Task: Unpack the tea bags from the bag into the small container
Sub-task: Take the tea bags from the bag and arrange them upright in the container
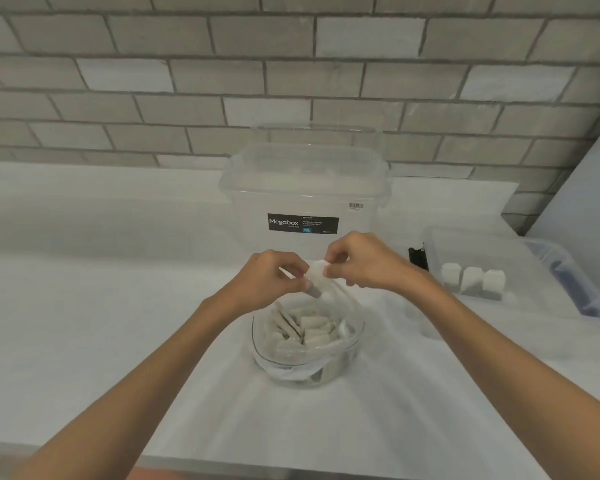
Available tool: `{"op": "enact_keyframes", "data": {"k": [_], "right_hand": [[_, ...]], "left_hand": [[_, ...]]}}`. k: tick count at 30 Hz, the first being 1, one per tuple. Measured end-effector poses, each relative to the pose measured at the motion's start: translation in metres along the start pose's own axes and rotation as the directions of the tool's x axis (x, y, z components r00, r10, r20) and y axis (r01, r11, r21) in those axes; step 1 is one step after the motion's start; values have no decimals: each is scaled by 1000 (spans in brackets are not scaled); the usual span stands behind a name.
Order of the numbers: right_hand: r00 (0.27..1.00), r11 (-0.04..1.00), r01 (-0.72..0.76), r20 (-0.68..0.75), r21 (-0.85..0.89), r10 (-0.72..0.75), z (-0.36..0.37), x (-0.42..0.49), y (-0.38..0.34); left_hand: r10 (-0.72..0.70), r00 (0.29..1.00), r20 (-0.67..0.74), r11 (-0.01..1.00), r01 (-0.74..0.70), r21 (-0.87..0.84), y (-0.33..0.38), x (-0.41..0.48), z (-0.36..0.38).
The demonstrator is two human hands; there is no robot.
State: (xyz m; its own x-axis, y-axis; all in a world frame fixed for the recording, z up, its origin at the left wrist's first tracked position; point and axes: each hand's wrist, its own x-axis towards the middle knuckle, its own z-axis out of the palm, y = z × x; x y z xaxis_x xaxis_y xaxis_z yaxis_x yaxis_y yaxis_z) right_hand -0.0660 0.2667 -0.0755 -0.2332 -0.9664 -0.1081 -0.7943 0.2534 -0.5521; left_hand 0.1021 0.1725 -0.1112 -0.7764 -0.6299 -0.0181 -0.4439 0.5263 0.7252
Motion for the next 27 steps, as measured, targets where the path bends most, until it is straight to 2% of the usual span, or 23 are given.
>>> {"op": "enact_keyframes", "data": {"k": [5,11,15,18,22,27], "right_hand": [[996,995,-6,-83,103,15,-42,-23,21],[952,990,10,-304,141,34,-102,-60,71],[921,989,-76,-371,130,120,-133,-82,119],[893,976,-138,-405,168,196,-146,-97,154],[822,952,-246,-482,184,305,-151,-114,202],[798,935,-312,-488,169,354,-150,-131,243]], "left_hand": [[36,999,34,967,-26,-254,35,20,16],[152,986,66,912,-115,-393,108,61,67],[239,969,57,919,-207,-336,162,95,112],[255,965,68,922,-221,-317,190,124,146],[222,956,189,945,-163,-284,211,158,191],[153,954,256,987,-136,-85,215,190,244]]}}
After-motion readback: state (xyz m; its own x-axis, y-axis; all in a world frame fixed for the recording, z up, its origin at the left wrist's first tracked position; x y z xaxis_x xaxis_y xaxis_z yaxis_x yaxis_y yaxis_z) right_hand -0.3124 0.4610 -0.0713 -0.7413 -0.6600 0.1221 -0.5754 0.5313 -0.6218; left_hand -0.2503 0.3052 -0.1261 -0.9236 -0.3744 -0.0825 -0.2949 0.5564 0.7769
